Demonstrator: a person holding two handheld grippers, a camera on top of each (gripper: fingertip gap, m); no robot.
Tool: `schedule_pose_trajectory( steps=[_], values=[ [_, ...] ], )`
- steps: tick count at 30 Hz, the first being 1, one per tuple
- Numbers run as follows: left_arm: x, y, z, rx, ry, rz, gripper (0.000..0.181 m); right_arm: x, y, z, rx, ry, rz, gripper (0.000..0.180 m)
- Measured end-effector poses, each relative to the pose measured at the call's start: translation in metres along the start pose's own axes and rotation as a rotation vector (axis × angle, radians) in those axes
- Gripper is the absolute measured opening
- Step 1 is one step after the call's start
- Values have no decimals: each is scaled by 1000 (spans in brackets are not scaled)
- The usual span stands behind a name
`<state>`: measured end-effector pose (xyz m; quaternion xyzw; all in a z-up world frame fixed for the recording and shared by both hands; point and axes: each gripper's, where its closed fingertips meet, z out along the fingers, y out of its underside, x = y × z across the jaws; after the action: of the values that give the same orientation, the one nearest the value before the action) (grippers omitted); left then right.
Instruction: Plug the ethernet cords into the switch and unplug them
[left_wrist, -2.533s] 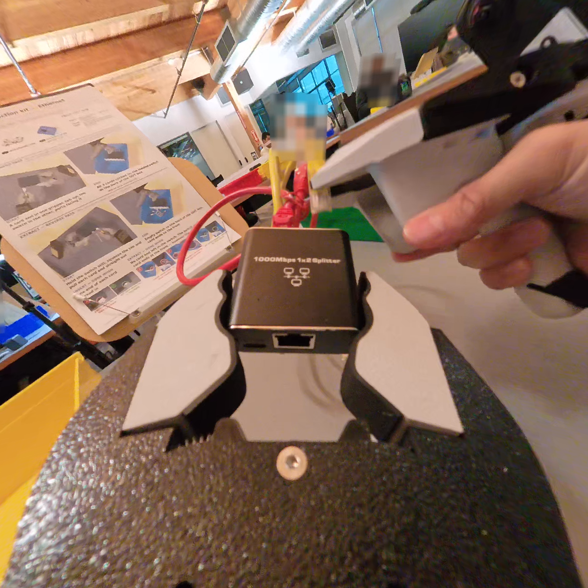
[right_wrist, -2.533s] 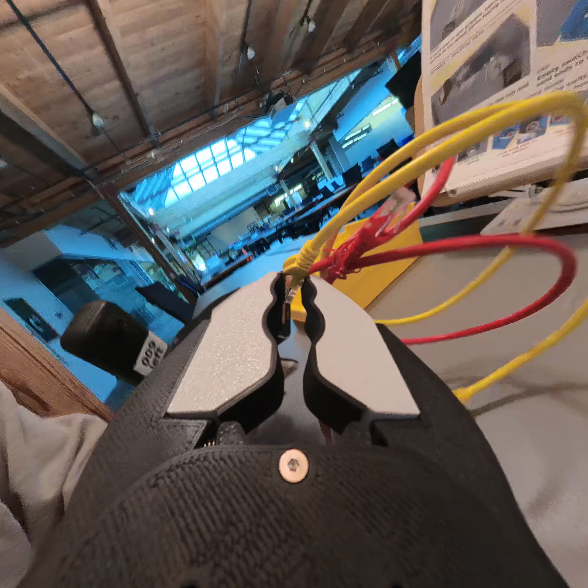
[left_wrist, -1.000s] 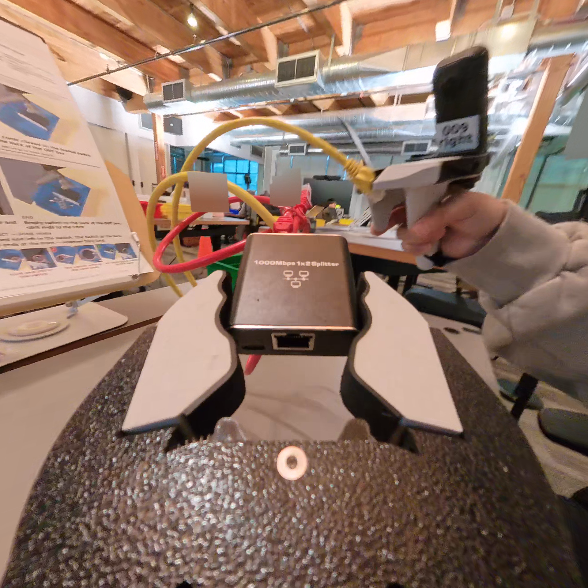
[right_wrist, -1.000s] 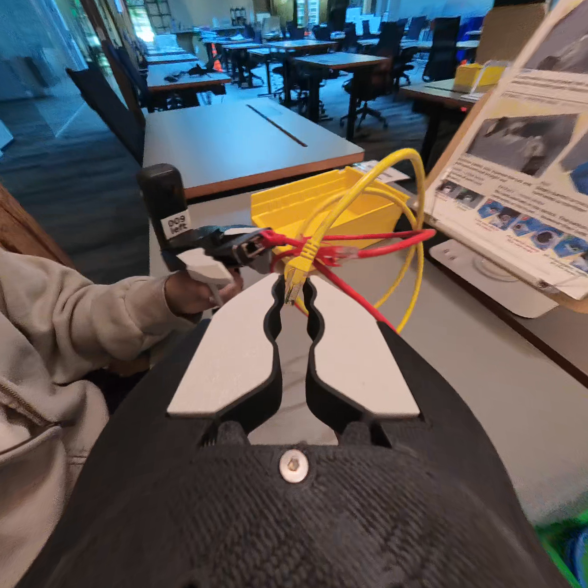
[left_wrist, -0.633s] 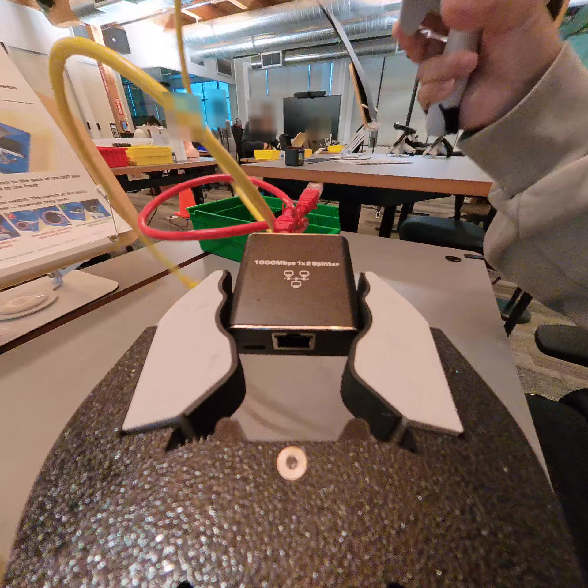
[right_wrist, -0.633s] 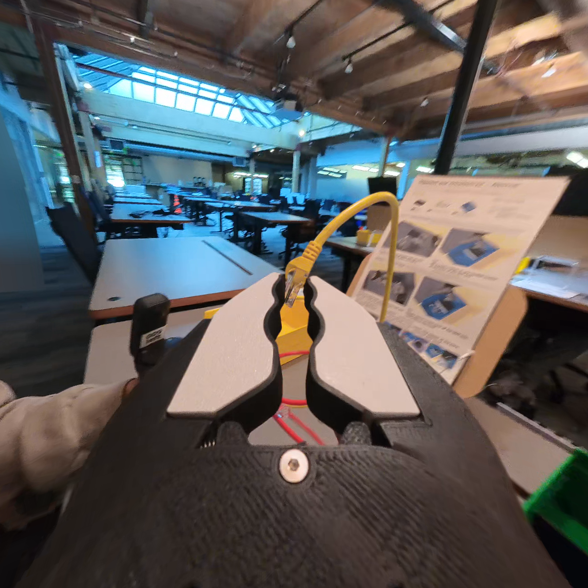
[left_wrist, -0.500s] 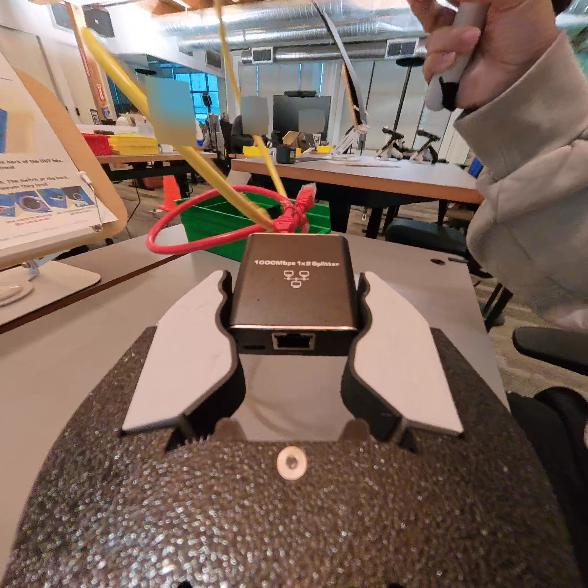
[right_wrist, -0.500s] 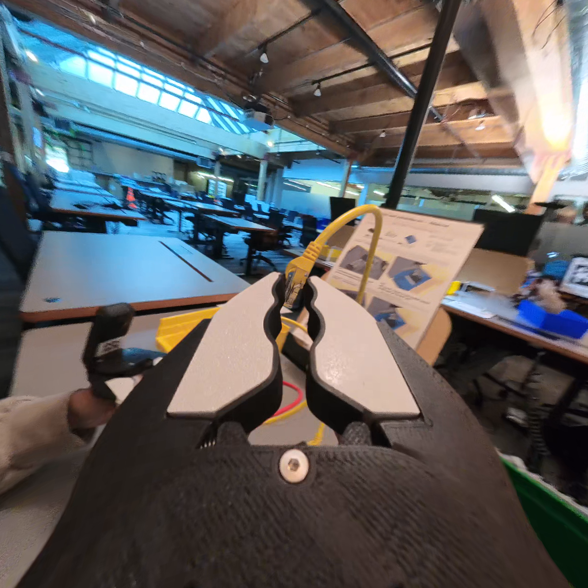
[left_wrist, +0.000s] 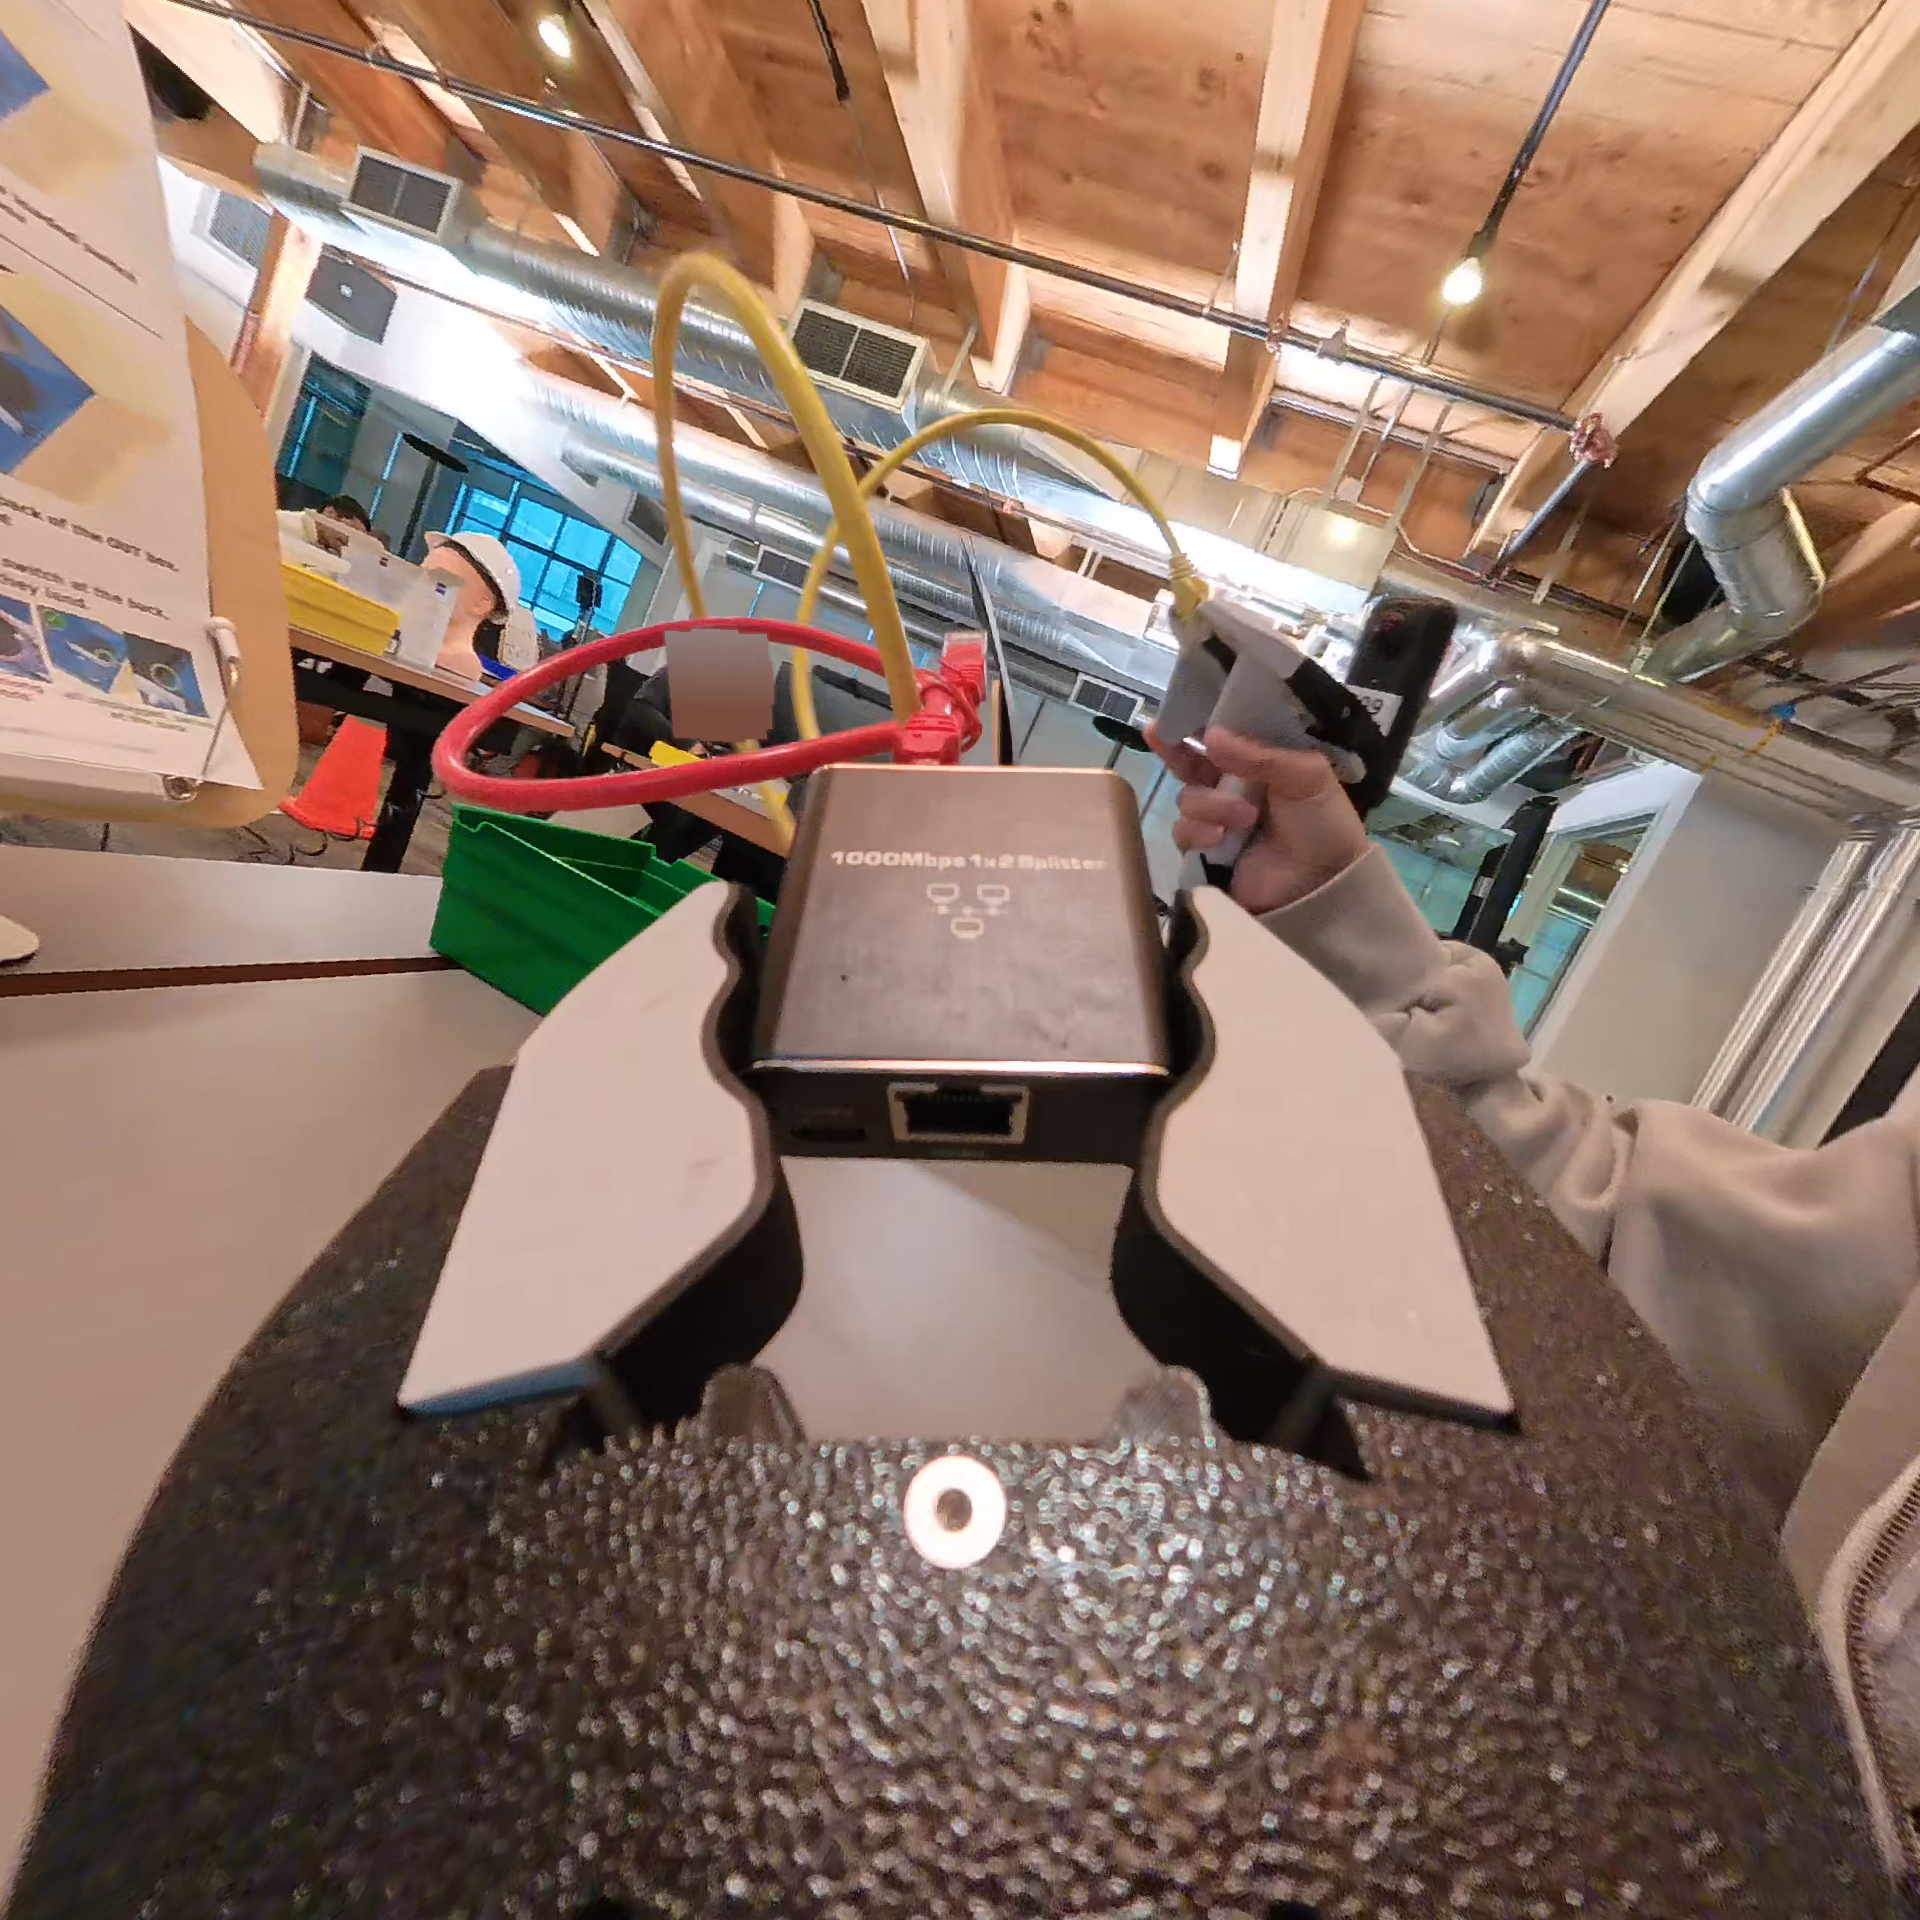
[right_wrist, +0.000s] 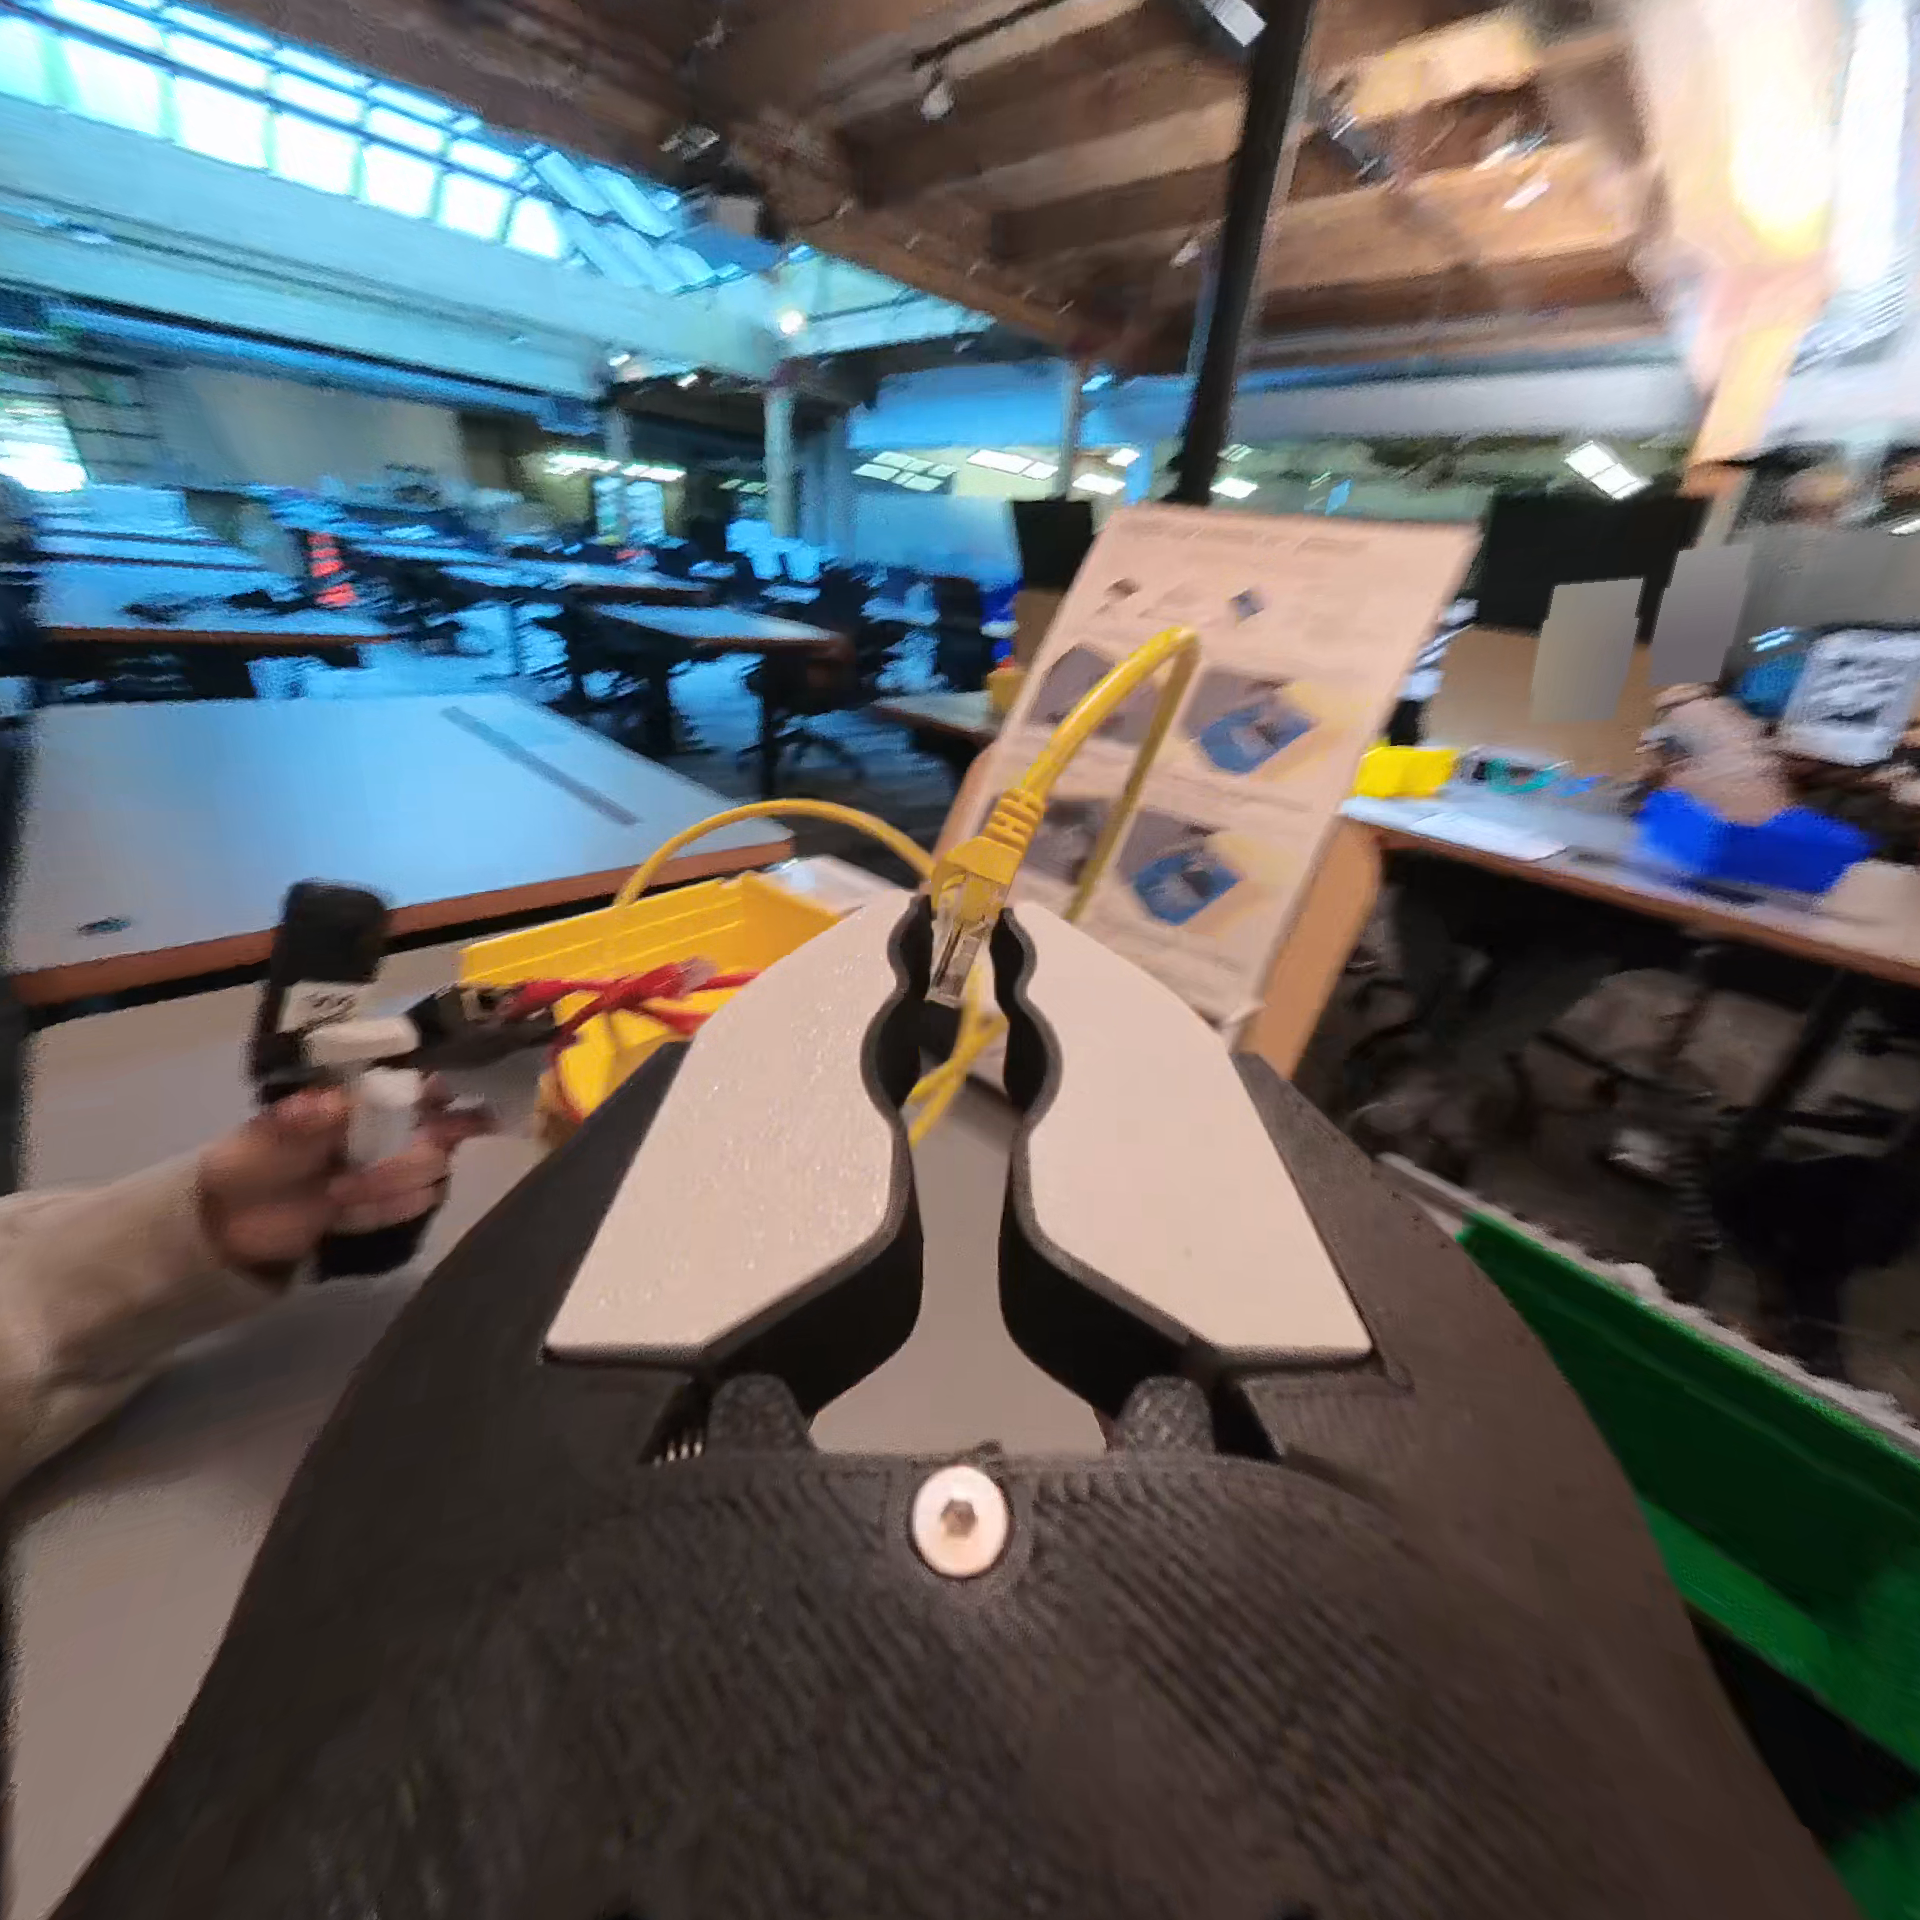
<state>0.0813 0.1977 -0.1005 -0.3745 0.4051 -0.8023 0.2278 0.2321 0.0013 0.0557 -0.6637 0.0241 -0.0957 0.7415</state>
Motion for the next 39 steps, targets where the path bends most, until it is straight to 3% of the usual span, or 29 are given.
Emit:
schedule_pose_trajectory(
  steps=[6, 15, 18, 23, 26, 28, 32, 39],
  values=[
    [3, 2, 3, 15, 28, -49, 74, -77, 42, 36, -141, -395, 105, 12],
    [41, -16, -4, 67, 319, -186, 74, -83, 107, 56, -239, -609, 447, 12],
    [55, -17, -6, 67, 410, -184, 74, -91, 128, 64, -210, -660, 560, 12],
    [55, -34, -11, 161, 413, -196, 74, -110, 174, 81, -289, -669, 695, 12],
    [52, -48, -18, 231, 392, -203, 74, -117, 194, 86, -334, -623, 666, 12],
    [51, -57, -23, 250, 366, -187, 74, -98, 204, 90, -368, -489, 581, 12],
    [57, -78, -36, 299, 351, -126, 74, -51, 188, 82, -323, -304, 459, 12],
    [53, -83, -44, 266, 295, -40, 74, -22, 74, 45, -270, -305, 223, 12]
  ],
)
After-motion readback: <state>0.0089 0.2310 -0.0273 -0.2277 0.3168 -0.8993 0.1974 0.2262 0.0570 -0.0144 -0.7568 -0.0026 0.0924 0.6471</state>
